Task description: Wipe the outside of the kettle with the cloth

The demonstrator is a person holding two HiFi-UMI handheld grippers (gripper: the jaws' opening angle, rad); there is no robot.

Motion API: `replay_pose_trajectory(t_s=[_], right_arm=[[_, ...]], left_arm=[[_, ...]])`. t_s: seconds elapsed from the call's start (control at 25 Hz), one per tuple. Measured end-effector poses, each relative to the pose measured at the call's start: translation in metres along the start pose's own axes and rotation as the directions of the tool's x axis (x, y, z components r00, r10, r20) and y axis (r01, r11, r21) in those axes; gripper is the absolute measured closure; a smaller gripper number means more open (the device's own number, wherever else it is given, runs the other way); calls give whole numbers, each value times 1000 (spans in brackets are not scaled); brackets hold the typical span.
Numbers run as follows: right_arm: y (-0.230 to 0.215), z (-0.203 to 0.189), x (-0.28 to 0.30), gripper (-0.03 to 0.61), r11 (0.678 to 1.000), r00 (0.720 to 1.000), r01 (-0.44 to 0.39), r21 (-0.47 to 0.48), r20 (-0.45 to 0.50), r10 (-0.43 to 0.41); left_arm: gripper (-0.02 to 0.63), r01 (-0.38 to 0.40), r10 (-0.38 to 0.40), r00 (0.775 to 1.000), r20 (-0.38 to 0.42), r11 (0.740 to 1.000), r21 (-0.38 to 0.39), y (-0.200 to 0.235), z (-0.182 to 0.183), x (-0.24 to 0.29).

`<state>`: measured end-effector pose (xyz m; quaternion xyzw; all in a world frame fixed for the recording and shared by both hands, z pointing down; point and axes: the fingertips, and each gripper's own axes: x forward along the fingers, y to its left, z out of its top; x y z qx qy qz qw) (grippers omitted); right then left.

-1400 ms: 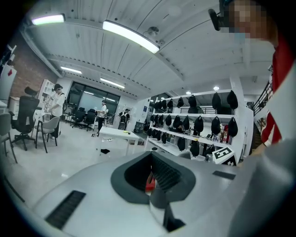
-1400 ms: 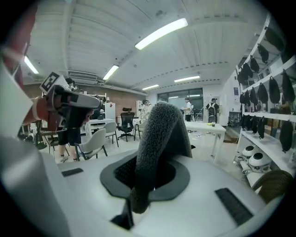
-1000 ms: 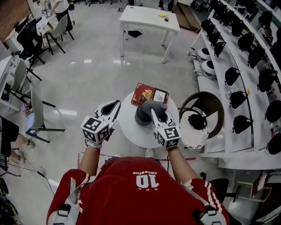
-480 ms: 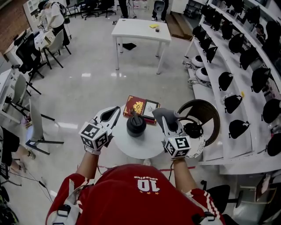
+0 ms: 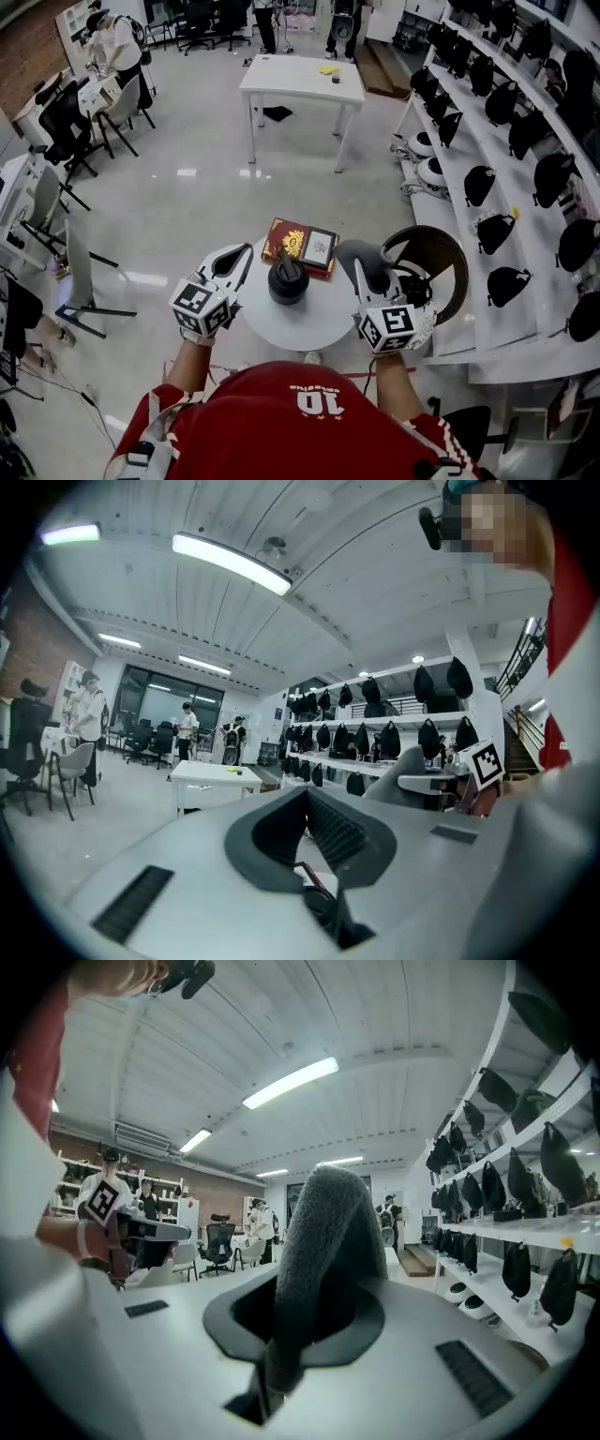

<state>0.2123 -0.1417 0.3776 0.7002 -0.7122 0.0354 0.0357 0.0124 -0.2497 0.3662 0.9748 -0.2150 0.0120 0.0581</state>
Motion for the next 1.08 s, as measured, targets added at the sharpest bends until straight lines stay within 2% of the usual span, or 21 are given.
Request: replay_pose_trajectory(t_s=[1.08], right_arm=[[-4, 0, -9, 529, 1000, 1000, 4, -25, 3, -4]], left_arm=[[604, -28, 28, 1000, 1, 999, -29, 2, -11, -7]])
